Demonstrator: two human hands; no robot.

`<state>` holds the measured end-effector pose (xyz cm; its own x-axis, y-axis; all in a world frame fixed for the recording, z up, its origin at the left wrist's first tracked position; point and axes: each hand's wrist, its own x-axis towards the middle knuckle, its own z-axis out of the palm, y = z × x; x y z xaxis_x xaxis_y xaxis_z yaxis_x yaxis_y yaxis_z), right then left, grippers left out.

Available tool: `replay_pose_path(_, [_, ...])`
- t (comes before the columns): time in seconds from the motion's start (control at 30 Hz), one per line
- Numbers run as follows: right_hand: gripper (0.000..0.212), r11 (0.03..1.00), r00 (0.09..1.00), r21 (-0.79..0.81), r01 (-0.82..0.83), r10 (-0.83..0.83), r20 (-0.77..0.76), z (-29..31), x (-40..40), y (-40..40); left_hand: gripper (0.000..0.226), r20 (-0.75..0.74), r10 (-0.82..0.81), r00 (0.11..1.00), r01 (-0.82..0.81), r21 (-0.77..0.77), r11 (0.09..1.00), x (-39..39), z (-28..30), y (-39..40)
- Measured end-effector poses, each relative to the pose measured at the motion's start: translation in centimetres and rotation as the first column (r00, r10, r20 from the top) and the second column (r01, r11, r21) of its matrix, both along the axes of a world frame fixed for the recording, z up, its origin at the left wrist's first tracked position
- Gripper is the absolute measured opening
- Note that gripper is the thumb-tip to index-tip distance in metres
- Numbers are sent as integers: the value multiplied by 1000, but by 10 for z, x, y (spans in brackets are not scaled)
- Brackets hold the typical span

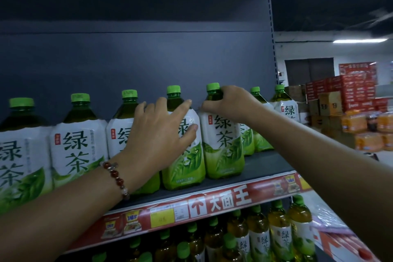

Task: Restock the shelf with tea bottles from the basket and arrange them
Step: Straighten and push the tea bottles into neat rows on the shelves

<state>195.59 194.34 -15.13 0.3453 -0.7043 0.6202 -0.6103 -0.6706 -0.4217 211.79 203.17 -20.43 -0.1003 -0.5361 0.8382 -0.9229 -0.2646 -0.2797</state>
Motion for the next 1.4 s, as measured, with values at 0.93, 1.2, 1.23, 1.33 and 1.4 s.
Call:
replay_pose_path(0.93, [75,974,971,204,103,-143,192,-2,-6,-103,76,135,28,990,-31,19,999,-49,10,-51])
replay_pose_path(1.2, [51,956,957,124,266,-277,86,-8,-3,-121,73,124,-15,992,16,-14,1000,-46,8,-53])
replay_pose_path(1.23, [52,957,958,123,263,-274,83,-6,-4,-121,72,119,-23,993,25,-17,1000,-46,8,-53])
replay_pose_path(1.33, [53,961,967,129,245,-251,36,-2,-9,-121,70,100,-21,995,19,12,1000,-45,9,-51])
replay_pose_path(1.4, [51,962,970,127,241,-244,10,0,-13,-120,65,71,-25,997,21,49,999,-45,12,-48])
